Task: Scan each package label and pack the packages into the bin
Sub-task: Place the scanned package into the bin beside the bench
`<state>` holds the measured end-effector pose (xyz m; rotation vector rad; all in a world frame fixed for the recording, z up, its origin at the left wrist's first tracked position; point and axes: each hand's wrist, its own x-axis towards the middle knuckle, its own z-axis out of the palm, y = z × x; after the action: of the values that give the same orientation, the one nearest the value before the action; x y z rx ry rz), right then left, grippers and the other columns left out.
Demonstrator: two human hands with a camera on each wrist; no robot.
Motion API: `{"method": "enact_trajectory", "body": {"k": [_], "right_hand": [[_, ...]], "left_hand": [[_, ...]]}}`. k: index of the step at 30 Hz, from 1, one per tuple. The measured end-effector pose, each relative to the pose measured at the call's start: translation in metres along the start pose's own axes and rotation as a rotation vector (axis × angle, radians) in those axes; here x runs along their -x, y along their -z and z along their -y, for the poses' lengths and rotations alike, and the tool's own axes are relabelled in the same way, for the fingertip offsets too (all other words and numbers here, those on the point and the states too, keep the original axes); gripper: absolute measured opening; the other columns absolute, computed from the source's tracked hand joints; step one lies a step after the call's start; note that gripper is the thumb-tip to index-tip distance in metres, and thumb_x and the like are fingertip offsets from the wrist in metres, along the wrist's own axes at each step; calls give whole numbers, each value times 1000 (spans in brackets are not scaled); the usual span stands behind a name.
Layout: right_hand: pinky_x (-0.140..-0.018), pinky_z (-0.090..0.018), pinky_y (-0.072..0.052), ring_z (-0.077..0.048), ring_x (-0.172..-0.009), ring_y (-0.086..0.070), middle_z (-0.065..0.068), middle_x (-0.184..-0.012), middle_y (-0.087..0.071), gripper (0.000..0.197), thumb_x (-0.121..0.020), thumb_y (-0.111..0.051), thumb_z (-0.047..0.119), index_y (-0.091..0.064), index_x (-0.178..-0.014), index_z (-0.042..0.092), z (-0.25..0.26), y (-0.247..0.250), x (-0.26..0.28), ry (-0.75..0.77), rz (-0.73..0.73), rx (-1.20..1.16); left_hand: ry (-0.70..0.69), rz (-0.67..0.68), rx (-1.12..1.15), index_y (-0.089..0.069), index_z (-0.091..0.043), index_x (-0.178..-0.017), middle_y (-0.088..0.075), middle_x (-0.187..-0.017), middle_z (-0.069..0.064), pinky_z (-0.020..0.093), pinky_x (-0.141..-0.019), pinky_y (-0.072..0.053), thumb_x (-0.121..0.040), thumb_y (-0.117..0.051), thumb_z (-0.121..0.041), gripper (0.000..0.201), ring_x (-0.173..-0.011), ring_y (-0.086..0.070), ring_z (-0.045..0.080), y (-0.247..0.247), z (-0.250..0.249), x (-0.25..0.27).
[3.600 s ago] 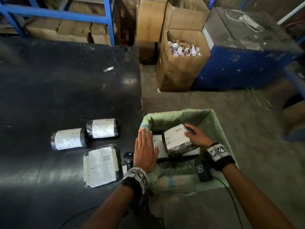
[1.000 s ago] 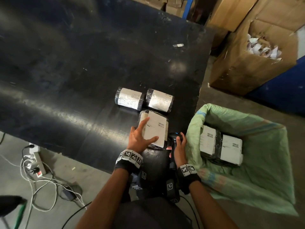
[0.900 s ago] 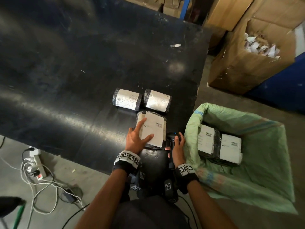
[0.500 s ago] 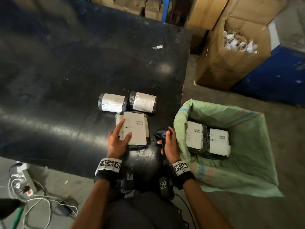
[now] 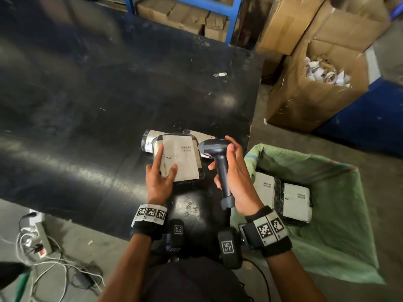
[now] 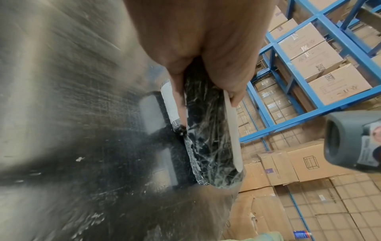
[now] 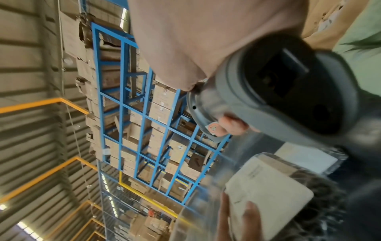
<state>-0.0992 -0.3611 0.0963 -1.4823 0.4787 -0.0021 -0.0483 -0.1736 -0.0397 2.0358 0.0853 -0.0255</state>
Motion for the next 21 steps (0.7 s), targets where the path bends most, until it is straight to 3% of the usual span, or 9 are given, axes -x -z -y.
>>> {"method": "enact_trajectory", "body": {"k": [4, 9, 12, 14, 17, 21], "right_hand": [[-48, -31, -45, -20, -75, -63, -1, -97, -68, 35, -102, -32, 46, -39, -136, 43, 16, -6, 2, 7, 25, -35], [-46, -29, -45, -17, -74, -62, -8, -110, -65, 35, -102, -31, 46, -39, -135, 43, 20, -8, 3, -5, 48, -62], [-44, -27, -46, -18, -76, -62, -10, -110, -66, 36, -101, -30, 46, -38, -137, 41, 20, -8, 3, -5, 53, -62], [-42, -26, -45, -19, -78, -62, -11, -112, -66, 37, -101, -30, 46, -37, -138, 40, 20, -8, 3, -6, 54, -66], [-42, -27, -44, -20, -75, -62, -13, -105, -68, 37, -102, -29, 46, -38, -137, 39, 18, -9, 1, -17, 25, -73], [-42, -26, -43, -18, -55, -59, -14, -87, -68, 38, -103, -27, 45, -36, -139, 38, 8, -10, -4, -35, -39, -55]], "left_hand": [[1, -5, 18, -30, -39, -155, -52, -112, 3, 26, -91, -37, -94, -68, -28, 73, -99, -43, 16, -4, -7, -3], [-3, -10, 4, -27, -33, -157, -47, -119, 0, 25, -90, -33, -95, -65, -34, 72, -106, -38, 13, -5, -13, -5], [-17, -21, -2, -30, -32, -156, -50, -122, -6, 24, -86, -33, -93, -64, -39, 73, -102, -39, 14, -6, -14, -8], [-8, -20, 10, -31, -35, -156, -53, -117, -5, 26, -86, -37, -92, -67, -33, 73, -99, -42, 17, -7, -12, -9], [12, -21, 39, -31, -40, -154, -50, -102, -5, 29, -88, -41, -93, -69, -26, 74, -98, -45, 20, -6, -11, -9], [-28, -33, 8, -31, -39, -155, -57, -110, 1, 16, -78, -36, -92, -69, -26, 74, -95, -42, 14, -3, -8, -13]]}}
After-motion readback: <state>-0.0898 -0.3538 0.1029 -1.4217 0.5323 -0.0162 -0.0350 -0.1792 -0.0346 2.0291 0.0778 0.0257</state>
